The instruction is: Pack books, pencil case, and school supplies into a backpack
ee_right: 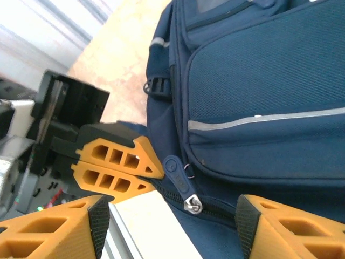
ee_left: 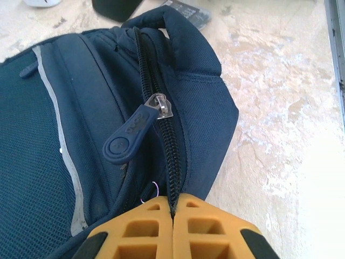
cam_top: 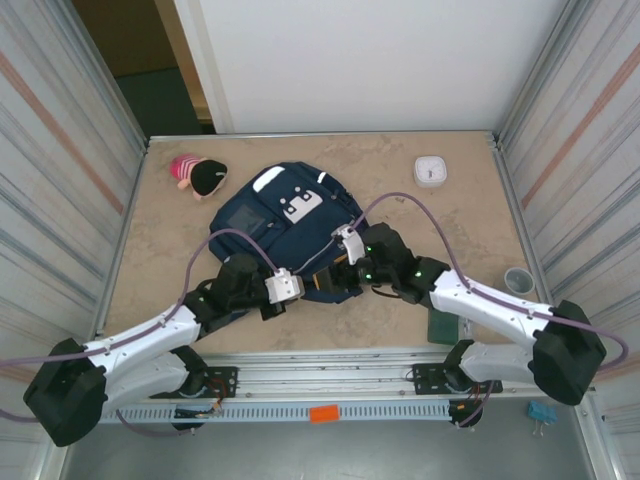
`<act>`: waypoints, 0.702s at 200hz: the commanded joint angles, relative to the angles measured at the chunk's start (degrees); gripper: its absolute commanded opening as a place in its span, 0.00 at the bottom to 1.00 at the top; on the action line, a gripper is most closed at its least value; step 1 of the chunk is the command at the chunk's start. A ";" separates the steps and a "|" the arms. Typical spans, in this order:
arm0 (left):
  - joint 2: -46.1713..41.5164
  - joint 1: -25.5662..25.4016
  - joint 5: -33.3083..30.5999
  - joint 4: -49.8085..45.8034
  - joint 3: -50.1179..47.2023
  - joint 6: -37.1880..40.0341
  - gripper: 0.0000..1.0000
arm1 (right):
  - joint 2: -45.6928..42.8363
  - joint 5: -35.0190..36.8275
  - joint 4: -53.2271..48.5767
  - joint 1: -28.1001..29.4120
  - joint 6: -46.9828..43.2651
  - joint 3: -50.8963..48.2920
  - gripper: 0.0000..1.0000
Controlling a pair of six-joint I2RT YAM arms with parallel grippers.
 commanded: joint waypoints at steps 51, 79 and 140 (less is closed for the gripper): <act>-3.33 -0.78 2.40 14.97 -4.81 -4.73 0.00 | 9.85 -1.96 -3.05 1.26 -18.71 7.31 0.67; -4.18 -0.78 1.66 14.06 -4.52 -3.77 0.00 | 13.54 -3.93 -5.02 1.26 -20.58 9.33 0.68; -5.70 -0.76 0.39 11.53 -4.42 -2.75 0.00 | 13.81 -1.54 -2.16 -1.38 -16.94 9.28 0.29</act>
